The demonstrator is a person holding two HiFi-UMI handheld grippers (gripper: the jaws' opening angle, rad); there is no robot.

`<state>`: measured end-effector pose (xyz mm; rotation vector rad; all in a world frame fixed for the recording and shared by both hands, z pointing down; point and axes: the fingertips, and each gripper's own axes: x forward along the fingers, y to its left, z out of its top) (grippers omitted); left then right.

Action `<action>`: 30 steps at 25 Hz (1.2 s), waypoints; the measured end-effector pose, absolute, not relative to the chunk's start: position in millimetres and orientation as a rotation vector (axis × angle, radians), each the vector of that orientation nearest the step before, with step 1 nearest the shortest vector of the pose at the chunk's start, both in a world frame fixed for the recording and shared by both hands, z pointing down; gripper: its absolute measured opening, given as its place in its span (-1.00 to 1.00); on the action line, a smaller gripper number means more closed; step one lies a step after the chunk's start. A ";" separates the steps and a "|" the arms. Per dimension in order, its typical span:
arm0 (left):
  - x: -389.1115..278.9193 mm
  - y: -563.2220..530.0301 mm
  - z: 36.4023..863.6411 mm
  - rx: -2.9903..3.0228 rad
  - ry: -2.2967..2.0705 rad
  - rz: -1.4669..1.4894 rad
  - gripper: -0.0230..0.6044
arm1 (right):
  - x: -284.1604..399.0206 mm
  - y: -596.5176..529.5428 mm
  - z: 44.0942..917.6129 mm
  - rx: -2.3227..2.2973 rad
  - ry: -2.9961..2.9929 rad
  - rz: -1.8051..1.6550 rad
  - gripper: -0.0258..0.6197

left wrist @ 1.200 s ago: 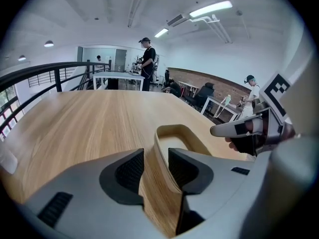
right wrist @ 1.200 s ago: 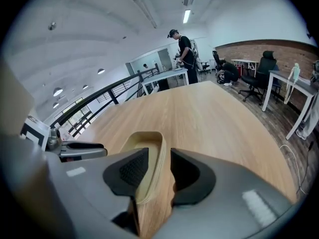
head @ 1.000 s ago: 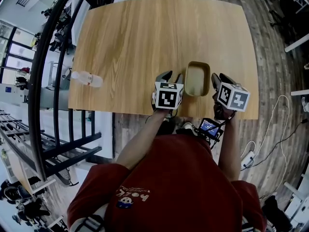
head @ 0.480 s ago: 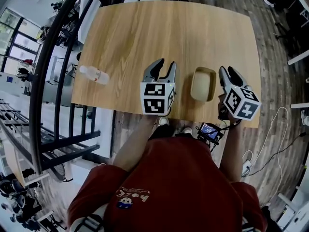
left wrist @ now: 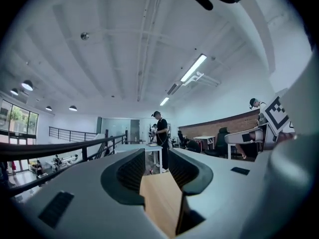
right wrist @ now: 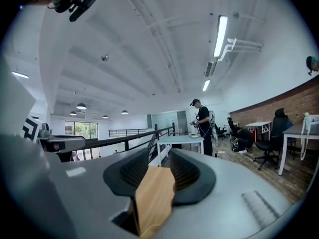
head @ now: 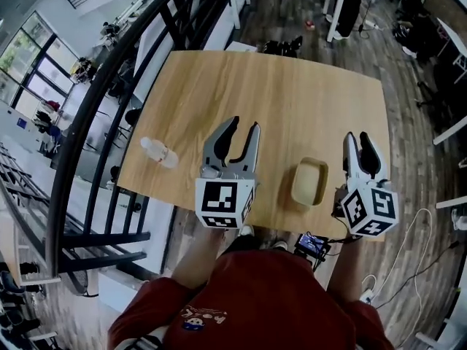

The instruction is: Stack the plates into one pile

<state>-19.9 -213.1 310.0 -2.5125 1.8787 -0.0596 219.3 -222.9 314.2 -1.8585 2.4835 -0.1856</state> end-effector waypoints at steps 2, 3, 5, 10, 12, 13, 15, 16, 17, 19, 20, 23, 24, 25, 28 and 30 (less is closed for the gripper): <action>-24.1 -214.9 288.8 -2.467 1.865 -0.025 -0.45 | 218.5 -226.9 292.9 -1.841 2.467 -0.120 -0.47; -25.1 -215.7 280.2 -2.450 1.860 -0.017 -0.45 | 219.5 -228.5 284.1 -1.840 2.459 -0.092 -0.47; -27.2 -215.5 267.4 -2.426 1.851 -0.010 -0.46 | 222.0 -229.1 270.6 -1.856 2.443 -0.039 -0.47; -33.3 -207.3 248.3 -2.391 1.830 0.025 -0.46 | 221.2 -215.7 244.3 -1.888 2.398 0.125 -0.47; -31.9 -208.3 241.1 -2.394 1.816 0.026 -0.46 | 221.8 -213.1 236.0 -1.900 2.374 0.174 -0.47; -31.4 -209.0 238.5 -2.389 1.813 0.027 -0.46 | 222.2 -212.2 232.7 -1.904 2.363 0.190 -0.47; -29.8 -210.3 233.9 -2.377 1.806 0.038 -0.47 | 222.3 -211.3 228.4 -1.901 2.353 0.213 -0.47; -28.6 -211.0 231.3 -2.374 1.800 0.044 -0.47 | 222.6 -211.7 228.1 -1.900 2.348 0.218 -0.47; -27.3 -211.9 228.8 -2.374 1.795 0.051 -0.47 | 223.1 -212.4 228.6 -1.900 2.344 0.221 -0.47; -26.0 -213.9 226.8 -2.375 1.795 0.064 -0.48 | 223.8 -214.1 230.3 -1.905 2.340 0.222 -0.47; -25.9 -214.3 227.3 -2.379 1.800 0.066 -0.49 | 223.9 -214.2 231.0 -1.907 2.340 0.220 -0.47; -25.3 -213.2 227.2 -2.394 1.812 0.073 -0.50 | 224.7 -212.7 232.2 -1.908 2.340 0.222 -0.47; -25.2 -213.4 227.0 -2.393 1.815 0.075 -0.51 | 224.9 -213.0 233.3 -1.908 2.340 0.222 -0.47; -25.1 -213.8 227.1 -2.390 1.817 0.074 -0.51 | 224.9 -213.6 234.8 -1.908 2.341 0.221 -0.47; -23.1 -213.1 228.6 -2.383 1.821 0.067 -0.54 | 224.7 -212.8 239.2 -1.903 2.346 0.211 -0.48; -21.7 -212.3 230.4 -2.376 1.822 0.060 -0.56 | 223.0 -211.1 240.4 -1.891 2.352 0.213 -0.53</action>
